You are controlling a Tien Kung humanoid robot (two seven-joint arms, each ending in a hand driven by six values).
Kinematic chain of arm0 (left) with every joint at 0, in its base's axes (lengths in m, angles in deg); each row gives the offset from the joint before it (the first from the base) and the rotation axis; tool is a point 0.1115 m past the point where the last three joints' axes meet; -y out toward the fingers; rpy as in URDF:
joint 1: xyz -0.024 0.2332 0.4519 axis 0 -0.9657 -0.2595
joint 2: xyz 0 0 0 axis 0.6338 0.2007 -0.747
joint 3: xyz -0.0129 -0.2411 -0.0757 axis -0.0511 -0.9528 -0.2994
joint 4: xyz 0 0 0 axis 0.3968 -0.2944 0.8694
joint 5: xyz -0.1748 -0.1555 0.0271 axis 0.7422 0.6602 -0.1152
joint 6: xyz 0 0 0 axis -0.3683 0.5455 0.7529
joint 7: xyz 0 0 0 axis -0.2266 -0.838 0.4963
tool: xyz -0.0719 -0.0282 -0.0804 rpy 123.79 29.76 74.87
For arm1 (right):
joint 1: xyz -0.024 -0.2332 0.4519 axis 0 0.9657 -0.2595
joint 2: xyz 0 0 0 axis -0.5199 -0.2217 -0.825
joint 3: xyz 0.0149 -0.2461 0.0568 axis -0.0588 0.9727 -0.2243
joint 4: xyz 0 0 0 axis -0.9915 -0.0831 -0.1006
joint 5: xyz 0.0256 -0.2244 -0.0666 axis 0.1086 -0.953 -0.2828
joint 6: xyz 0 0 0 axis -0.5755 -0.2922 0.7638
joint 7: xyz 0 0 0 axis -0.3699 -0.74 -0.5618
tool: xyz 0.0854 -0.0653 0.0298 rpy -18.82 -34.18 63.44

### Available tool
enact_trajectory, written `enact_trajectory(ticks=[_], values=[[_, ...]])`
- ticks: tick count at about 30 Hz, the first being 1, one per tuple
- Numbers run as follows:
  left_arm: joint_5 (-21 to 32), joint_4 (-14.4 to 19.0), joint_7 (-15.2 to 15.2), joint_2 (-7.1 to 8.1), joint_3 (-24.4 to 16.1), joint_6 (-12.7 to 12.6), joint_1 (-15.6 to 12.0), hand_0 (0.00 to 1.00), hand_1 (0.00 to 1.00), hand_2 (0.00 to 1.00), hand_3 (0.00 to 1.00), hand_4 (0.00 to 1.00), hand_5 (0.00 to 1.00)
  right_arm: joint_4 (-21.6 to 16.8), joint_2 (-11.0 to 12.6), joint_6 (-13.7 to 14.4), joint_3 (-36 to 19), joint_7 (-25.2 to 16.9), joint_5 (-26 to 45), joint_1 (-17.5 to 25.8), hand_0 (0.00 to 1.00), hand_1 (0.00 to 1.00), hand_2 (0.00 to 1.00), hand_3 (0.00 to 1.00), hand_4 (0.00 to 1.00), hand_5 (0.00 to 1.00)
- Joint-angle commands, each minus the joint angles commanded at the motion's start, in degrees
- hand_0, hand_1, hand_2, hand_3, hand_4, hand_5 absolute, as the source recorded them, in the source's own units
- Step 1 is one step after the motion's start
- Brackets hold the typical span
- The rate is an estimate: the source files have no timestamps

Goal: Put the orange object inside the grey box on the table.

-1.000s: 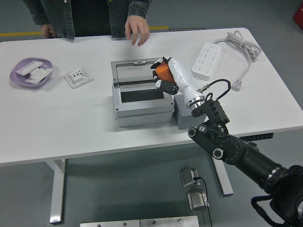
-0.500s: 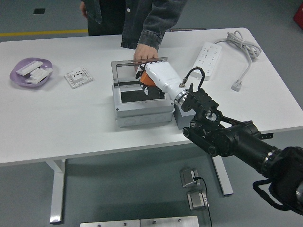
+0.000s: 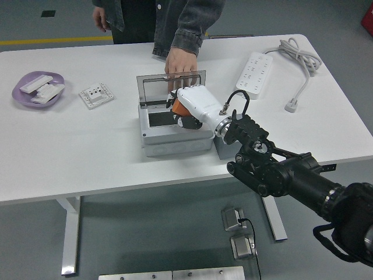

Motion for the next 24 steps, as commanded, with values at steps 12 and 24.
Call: enact_trajectory(ticks=[12,24], values=[[-0.62,0.00,-0.41,0.01,-0.39,0.10,0.07,0.637,0.703,0.763,0.818,0.712,0.879,0.08,0.00,0.06,0.54,0.14,-0.68,-0.51,0.668,0.663,0.796,0.998,0.712,0.137],[-1.37,0.00,-0.72,-0.23,-0.74,0.60,0.59,0.636,0.699,0.739,0.816,0.695,0.898,0.24,0.00,0.56,-1.31,-0.01,-1.11,-0.25,0.731,0.695,0.819,0.998,0.820,0.202]])
